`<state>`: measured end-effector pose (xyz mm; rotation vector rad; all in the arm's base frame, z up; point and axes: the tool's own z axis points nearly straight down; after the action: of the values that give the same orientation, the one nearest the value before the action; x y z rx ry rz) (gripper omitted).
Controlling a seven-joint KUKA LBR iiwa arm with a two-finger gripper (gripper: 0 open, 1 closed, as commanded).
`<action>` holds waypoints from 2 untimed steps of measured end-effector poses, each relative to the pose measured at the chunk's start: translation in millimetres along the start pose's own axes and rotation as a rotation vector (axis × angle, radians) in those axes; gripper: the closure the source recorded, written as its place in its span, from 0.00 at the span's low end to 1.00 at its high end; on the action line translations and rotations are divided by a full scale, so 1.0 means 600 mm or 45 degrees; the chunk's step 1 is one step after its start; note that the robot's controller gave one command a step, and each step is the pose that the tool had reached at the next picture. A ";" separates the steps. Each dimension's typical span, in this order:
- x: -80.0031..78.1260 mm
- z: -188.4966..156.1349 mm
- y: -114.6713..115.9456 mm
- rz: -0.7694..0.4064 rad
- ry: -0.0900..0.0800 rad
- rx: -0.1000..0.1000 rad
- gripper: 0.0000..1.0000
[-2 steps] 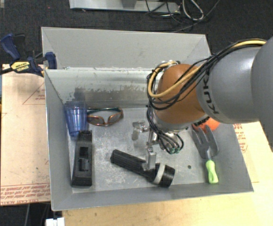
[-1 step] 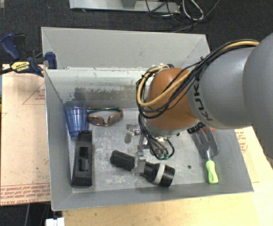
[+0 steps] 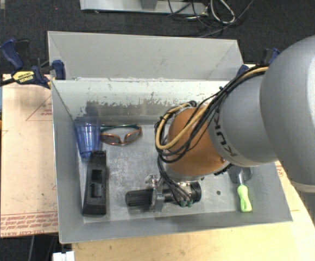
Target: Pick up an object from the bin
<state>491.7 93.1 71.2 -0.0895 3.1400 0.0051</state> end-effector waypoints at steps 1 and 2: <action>0.000 0.000 0.000 0.000 0.000 0.000 1.00; 0.007 -0.074 -0.008 0.004 -0.003 -0.001 1.00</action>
Offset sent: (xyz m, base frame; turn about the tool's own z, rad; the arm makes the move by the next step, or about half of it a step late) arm -0.0046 -0.0057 0.0442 0.0020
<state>487.8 87.9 115.6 -0.0841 3.1382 0.0068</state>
